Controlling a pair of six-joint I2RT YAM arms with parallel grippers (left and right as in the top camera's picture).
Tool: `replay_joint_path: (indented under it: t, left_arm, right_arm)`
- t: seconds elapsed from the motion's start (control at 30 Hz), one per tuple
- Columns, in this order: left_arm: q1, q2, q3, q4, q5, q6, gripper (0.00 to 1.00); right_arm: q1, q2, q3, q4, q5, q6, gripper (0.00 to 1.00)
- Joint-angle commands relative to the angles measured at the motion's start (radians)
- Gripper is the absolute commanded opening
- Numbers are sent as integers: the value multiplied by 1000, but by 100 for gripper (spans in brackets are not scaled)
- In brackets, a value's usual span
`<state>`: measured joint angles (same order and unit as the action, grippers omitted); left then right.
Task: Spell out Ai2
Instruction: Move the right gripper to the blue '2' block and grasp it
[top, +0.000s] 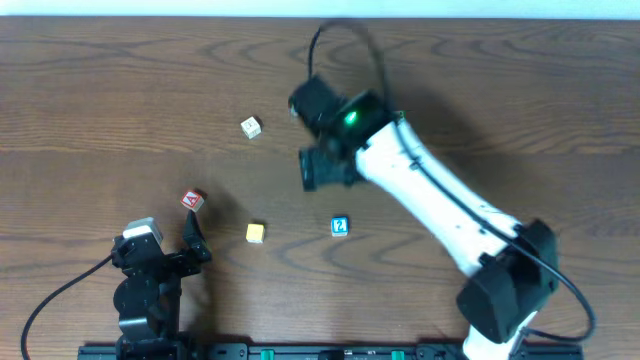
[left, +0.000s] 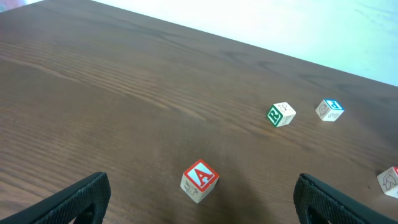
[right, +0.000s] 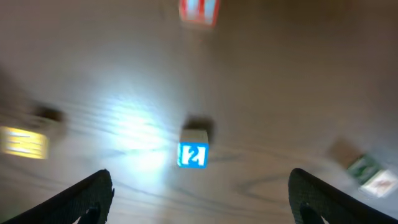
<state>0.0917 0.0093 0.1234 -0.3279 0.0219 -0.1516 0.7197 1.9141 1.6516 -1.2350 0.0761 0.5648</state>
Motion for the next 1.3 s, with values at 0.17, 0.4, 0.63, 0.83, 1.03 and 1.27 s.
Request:
replay_joint_path:
  t: [0.17, 0.4, 0.63, 0.83, 1.03, 1.27]
  left_arm:
    - [5, -5, -22, -9, -3, 18, 95]
    - [5, -5, -22, -9, -3, 18, 96]
    - [5, -5, -22, -9, -3, 18, 95]
    - [5, -5, -22, -9, -3, 18, 95]
    - [5, -5, -22, -9, -3, 18, 95]
    - [5, -5, -22, -9, -3, 18, 95]
  right_arm:
    - [18, -6, -250, 92, -84, 67, 89]
    - [52, -5, -332, 211, -95, 31, 89]
    - [52, -5, -379, 303, -91, -5, 75]
    - [52, -5, -419, 354, -87, -5, 62]
    - [51, -5, -422, 365, -65, -5, 49]
    - [51, -5, -422, 372, -48, -5, 45]
